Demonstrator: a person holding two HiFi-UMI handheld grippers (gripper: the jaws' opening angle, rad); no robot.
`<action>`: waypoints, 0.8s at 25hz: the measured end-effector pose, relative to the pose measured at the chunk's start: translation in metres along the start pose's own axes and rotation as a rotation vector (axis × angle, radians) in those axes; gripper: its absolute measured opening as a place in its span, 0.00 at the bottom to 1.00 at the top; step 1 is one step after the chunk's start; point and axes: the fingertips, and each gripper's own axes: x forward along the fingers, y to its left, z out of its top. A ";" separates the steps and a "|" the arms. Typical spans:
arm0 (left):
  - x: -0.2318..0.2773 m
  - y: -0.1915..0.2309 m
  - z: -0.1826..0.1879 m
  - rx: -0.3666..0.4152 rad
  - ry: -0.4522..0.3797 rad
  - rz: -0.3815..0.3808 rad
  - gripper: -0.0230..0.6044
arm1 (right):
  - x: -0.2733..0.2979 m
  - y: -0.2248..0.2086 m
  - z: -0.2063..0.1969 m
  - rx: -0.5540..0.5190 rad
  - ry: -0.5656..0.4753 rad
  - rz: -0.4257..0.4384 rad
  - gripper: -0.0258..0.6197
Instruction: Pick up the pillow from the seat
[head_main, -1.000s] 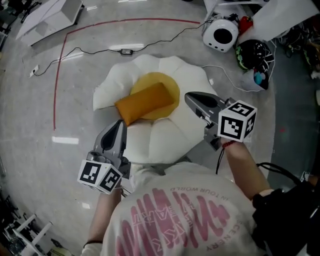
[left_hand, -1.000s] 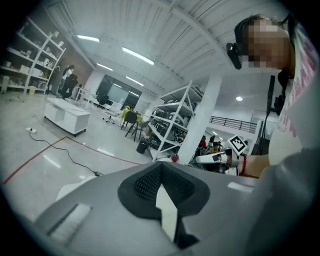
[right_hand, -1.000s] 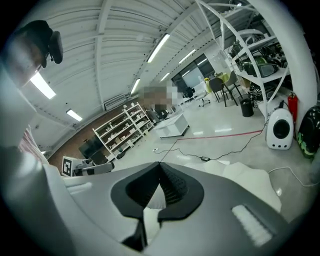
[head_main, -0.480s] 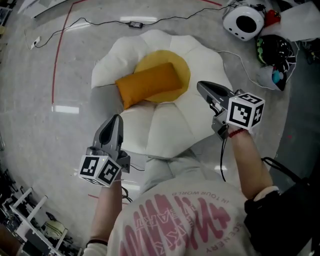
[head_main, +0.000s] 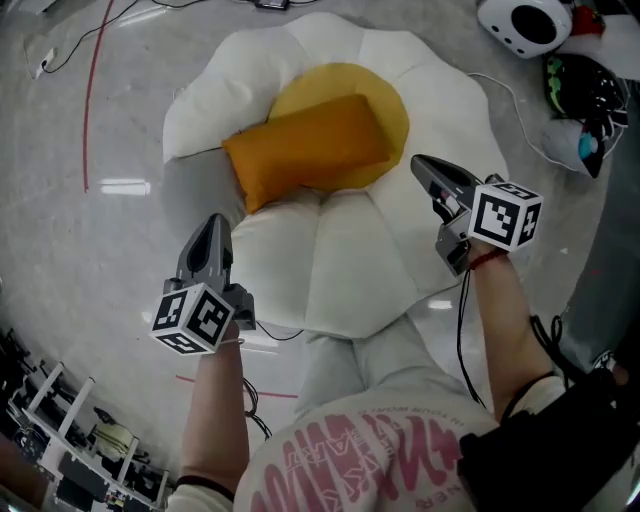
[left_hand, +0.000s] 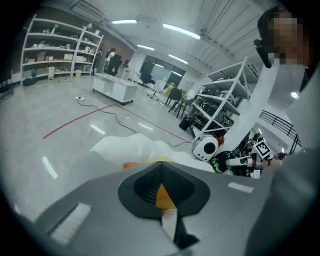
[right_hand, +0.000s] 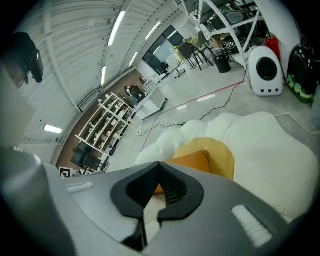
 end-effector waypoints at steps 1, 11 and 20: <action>0.010 0.012 -0.006 -0.005 0.019 0.018 0.06 | 0.010 -0.008 -0.003 0.018 -0.004 -0.001 0.05; 0.101 0.069 -0.046 -0.068 0.087 0.011 0.14 | 0.088 -0.076 -0.030 -0.006 0.050 -0.078 0.05; 0.160 0.086 -0.070 -0.070 0.117 -0.020 0.18 | 0.125 -0.137 -0.056 0.026 0.078 -0.151 0.07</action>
